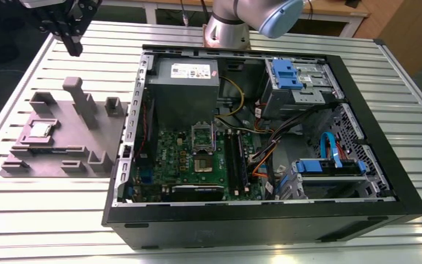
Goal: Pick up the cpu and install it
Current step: 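Reach for the cpu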
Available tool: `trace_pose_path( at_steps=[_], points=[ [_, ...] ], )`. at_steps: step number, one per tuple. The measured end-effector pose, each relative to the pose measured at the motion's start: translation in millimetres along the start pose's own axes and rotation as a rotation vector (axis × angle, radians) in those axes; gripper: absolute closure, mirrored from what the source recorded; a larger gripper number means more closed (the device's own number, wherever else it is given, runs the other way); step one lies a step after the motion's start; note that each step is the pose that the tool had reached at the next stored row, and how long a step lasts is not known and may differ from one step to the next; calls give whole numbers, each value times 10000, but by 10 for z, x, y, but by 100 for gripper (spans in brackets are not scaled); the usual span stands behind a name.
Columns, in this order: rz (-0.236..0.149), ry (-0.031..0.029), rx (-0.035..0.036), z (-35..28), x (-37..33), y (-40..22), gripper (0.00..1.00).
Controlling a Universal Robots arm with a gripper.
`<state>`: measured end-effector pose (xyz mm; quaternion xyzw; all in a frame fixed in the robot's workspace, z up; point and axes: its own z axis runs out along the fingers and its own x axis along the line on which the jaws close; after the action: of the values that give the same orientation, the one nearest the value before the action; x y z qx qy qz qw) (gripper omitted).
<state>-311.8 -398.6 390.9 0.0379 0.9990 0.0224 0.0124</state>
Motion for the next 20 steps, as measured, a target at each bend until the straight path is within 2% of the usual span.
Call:
trace_pose_path(
  at_steps=[13,20],
  points=[
    [0,0,0,-1,22,-2,90],
    [0,0,1,-1,56,-4,90]
  ],
)
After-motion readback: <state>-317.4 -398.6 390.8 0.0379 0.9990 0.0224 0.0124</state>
